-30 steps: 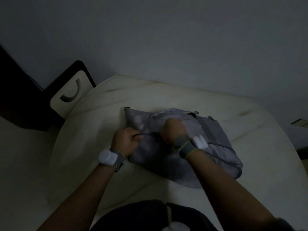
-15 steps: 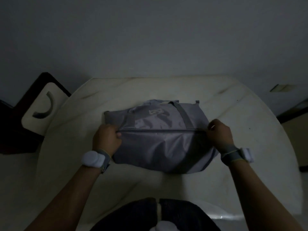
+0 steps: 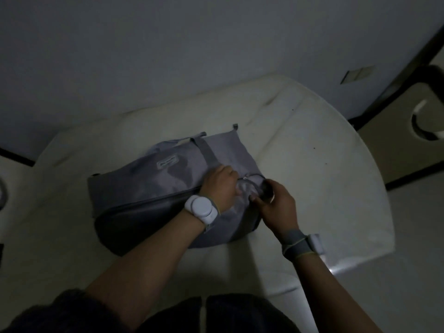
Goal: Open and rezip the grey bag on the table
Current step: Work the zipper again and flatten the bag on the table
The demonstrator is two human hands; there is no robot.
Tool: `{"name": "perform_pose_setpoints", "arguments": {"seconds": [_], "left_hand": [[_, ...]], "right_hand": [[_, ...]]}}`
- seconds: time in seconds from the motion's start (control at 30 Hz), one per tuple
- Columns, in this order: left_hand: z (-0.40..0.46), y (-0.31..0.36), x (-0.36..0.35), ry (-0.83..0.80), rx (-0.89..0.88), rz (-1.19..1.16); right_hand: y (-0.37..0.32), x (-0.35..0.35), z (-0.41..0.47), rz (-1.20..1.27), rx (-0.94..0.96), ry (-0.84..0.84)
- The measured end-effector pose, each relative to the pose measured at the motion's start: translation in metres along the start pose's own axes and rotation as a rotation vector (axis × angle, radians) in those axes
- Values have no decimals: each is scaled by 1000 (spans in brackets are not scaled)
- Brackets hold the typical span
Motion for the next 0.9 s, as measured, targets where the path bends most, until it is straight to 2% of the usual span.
{"name": "perform_pose_setpoints", "arguments": {"seconds": [0.17, 0.23, 0.4, 0.57, 0.63, 0.7, 0.8, 0.9], "left_hand": [[10, 4, -14, -26, 12, 77], [14, 3, -11, -1, 35, 10], [21, -2, 35, 247, 99, -176], [42, -16, 120, 482, 115, -203], [45, -35, 161, 596, 152, -184], [47, -56, 205, 723, 210, -178], [45, -77, 274, 931, 323, -279], [28, -82, 331, 1132, 398, -400]], "right_hand": [[24, -6, 15, 65, -48, -102], [29, -8, 22, 66, -37, -137], [15, -16, 35, 173, -44, -282], [-70, -21, 56, 305, 25, -437], [-118, -10, 68, 289, 160, -476], [-167, 13, 84, 199, 341, -328], [-243, 63, 104, 97, 464, 42], [-321, 109, 106, 67, 680, 221]]}}
Point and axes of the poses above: each hand's wrist, its own z-axis towards the middle knuckle, its own x-axis out of the back of the hand, y = z × x, the point moved 7 cm from there along z, towards the middle knuckle, and after that the axes turned 13 degrees about y, right-handed, at the moved point
